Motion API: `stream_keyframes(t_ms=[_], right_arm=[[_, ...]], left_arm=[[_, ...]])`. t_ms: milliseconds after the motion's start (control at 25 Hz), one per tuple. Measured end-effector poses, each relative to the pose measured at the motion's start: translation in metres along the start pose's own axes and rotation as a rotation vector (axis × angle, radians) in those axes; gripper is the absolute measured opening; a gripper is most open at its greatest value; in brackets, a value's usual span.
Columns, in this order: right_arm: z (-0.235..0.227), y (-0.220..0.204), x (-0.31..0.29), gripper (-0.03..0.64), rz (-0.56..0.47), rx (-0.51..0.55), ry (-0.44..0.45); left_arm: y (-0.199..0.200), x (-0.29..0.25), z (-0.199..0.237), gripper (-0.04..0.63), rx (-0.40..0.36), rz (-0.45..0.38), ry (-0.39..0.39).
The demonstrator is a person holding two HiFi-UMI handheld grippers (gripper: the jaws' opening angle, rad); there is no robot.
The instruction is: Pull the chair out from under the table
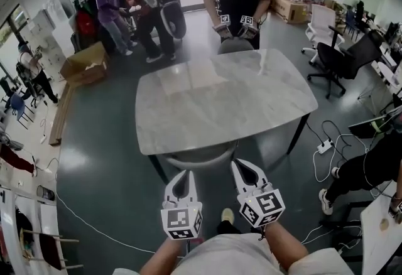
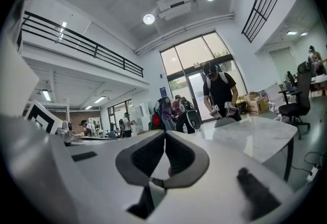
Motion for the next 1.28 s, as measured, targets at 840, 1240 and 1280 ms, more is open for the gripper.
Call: stream_keyframes(t_ms=[840,1240,1280], right_arm=[[-0.051,0.000,-0.045,0.026,0.002,-0.015,0.091],[-0.058,0.003,-0.044,0.026,0.000,-0.010,0.116],[-0.060,0.003,-0.044,0.026,-0.001,-0.011,0.112]], left_arm=[[0.003,-0.044,-0.006,0.014,-0.012,0.014,0.055],[0.001,-0.039,0.009,0.014,-0.022,0.014,0.097],[0.002,-0.040,0.009,0.014,-0.025,0.014,0.097]])
Point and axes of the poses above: the fingertips, and each gripper's own axes: x backward along the fingers, z to its left, y out of its top, the point moved 9 cm from there along x, backward along the fingers, and after that the axes turned 6 degrees about x, right-handed, at the moved point
